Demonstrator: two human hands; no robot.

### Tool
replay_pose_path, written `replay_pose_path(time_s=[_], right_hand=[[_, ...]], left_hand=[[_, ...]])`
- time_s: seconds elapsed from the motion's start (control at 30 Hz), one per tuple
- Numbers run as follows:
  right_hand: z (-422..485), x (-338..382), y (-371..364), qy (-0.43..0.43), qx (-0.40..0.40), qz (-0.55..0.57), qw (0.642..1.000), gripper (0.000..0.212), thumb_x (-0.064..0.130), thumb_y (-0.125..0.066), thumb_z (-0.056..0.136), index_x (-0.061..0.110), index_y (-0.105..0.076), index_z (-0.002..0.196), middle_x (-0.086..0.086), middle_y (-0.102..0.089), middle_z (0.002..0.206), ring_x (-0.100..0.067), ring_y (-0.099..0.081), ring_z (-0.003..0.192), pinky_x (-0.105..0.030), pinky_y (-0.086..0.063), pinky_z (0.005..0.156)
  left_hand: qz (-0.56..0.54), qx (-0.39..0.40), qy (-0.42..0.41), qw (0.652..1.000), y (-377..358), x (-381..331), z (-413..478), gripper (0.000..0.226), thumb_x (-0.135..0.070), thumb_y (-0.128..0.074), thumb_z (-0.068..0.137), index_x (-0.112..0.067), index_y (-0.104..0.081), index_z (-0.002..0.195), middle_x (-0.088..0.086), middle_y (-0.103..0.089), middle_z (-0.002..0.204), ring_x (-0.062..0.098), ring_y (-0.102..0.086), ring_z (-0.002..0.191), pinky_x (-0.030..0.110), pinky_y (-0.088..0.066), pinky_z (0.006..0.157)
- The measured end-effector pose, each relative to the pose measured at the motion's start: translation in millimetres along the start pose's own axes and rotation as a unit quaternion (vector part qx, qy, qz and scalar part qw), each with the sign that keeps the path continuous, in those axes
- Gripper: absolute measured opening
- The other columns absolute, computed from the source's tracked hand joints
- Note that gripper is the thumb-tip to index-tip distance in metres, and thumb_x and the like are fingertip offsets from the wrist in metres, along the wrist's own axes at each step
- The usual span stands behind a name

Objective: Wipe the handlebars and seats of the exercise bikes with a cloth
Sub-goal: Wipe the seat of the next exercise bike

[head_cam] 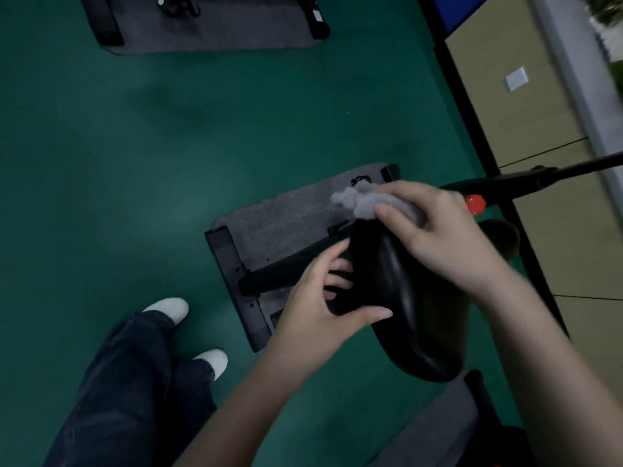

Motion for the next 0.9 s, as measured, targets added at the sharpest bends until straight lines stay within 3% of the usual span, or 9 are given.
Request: replay_pose_path(time_s=[0.07, 0.13, 0.27, 0.4, 0.5, 0.6, 0.7, 0.8, 0.9], right_hand=[[-13, 16, -2, 0.048, -0.017, 0.006, 0.999, 0.022, 0.017, -0.060, 0.092, 0.013, -0.069, 0.111, 0.002, -0.067, 0.112, -0.007, -0.060, 0.107, -0.019, -0.041, 0.098], [-10, 15, -3, 0.043, -0.012, 0.016, 0.999, 0.022, 0.020, -0.061, 0.092, 0.014, -0.069, 0.112, 0.002, -0.068, 0.110, -0.007, -0.060, 0.105, -0.017, -0.041, 0.095], [18, -27, -5, -0.104, 0.042, 0.025, 0.993, 0.019, 0.031, -0.057, 0.092, 0.025, -0.069, 0.105, 0.001, -0.067, 0.093, -0.012, -0.058, 0.093, -0.020, -0.039, 0.080], [8, -58, -5, -0.187, 0.051, 0.056, 0.979, 0.023, 0.034, -0.050, 0.096, 0.024, -0.067, 0.107, -0.003, -0.064, 0.091, -0.018, -0.056, 0.091, -0.025, -0.040, 0.080], [-22, -58, 8, -0.179, -0.049, 0.029, 0.982, 0.027, 0.030, -0.047, 0.098, 0.018, -0.064, 0.115, -0.007, -0.067, 0.096, -0.022, -0.058, 0.099, -0.024, -0.039, 0.081], [-62, -45, 13, -0.165, -0.175, 0.023, 0.970, 0.031, 0.021, -0.050, 0.098, 0.013, -0.060, 0.125, -0.007, -0.064, 0.119, -0.021, -0.057, 0.113, -0.017, -0.033, 0.096], [-98, -35, 8, -0.168, -0.269, 0.048, 0.947, 0.029, 0.013, -0.054, 0.096, 0.006, -0.062, 0.123, -0.009, -0.062, 0.123, -0.022, -0.052, 0.122, -0.023, -0.032, 0.109], [-131, -31, 0, -0.194, -0.342, 0.042, 0.919, 0.028, 0.011, -0.055, 0.095, 0.004, -0.062, 0.121, -0.011, -0.062, 0.118, -0.025, -0.049, 0.119, -0.031, -0.036, 0.106], [-162, -36, -9, -0.276, -0.398, 0.045, 0.873, 0.028, 0.013, -0.054, 0.094, 0.005, -0.064, 0.120, -0.011, -0.062, 0.112, -0.025, -0.048, 0.110, -0.034, -0.041, 0.099]], left_hand=[[0.030, 0.007, -0.014, 0.999, 3, -6, 4, 0.094, -0.061, -0.076, 0.050, -0.039, -0.040, 0.134, -0.020, -0.055, 0.116, 0.000, -0.057, 0.101, 0.012, -0.041, 0.086], [0.063, 0.011, -0.032, 0.997, 6, -12, 7, 0.096, -0.064, -0.076, 0.050, -0.035, -0.041, 0.135, -0.022, -0.052, 0.118, -0.001, -0.057, 0.101, 0.007, -0.039, 0.085], [0.112, 0.014, -0.047, 0.993, 9, -19, 7, 0.091, -0.070, -0.071, 0.051, -0.041, -0.042, 0.132, -0.031, -0.046, 0.115, -0.003, -0.056, 0.101, 0.005, -0.038, 0.085], [0.142, 0.031, -0.041, 0.989, 11, -23, 6, 0.087, -0.072, -0.069, 0.051, -0.047, -0.041, 0.130, -0.029, -0.045, 0.117, -0.004, -0.055, 0.102, 0.006, -0.039, 0.086], [0.166, 0.045, -0.043, 0.984, 15, -28, 9, 0.081, -0.070, -0.068, 0.051, -0.048, -0.043, 0.125, -0.025, -0.046, 0.116, -0.005, -0.055, 0.100, 0.008, -0.042, 0.084], [0.208, 0.060, -0.045, 0.975, 20, -34, 15, 0.086, -0.072, -0.066, 0.053, -0.035, -0.049, 0.129, -0.023, -0.045, 0.119, -0.004, -0.055, 0.100, 0.014, -0.045, 0.086], [0.250, 0.072, -0.061, 0.964, 23, -45, 23, 0.083, -0.070, -0.064, 0.055, -0.025, -0.055, 0.125, -0.018, -0.045, 0.119, -0.001, -0.056, 0.098, 0.008, -0.043, 0.083], [0.283, 0.095, -0.062, 0.952, 24, -52, 29, 0.076, -0.067, -0.064, 0.055, -0.024, -0.058, 0.118, -0.012, -0.048, 0.118, -0.001, -0.057, 0.094, 0.002, -0.039, 0.076], [0.322, 0.130, -0.063, 0.935, 25, -59, 33, 0.070, -0.068, -0.061, 0.056, -0.032, -0.056, 0.115, -0.014, -0.047, 0.118, -0.008, -0.055, 0.093, 0.004, -0.040, 0.077]])
Point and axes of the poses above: each hand's wrist, its own z-axis towards the middle knuckle, its own y-axis out of the back of the hand, x = y × z, the point moved 10 cm from there along z, towards the middle knuckle
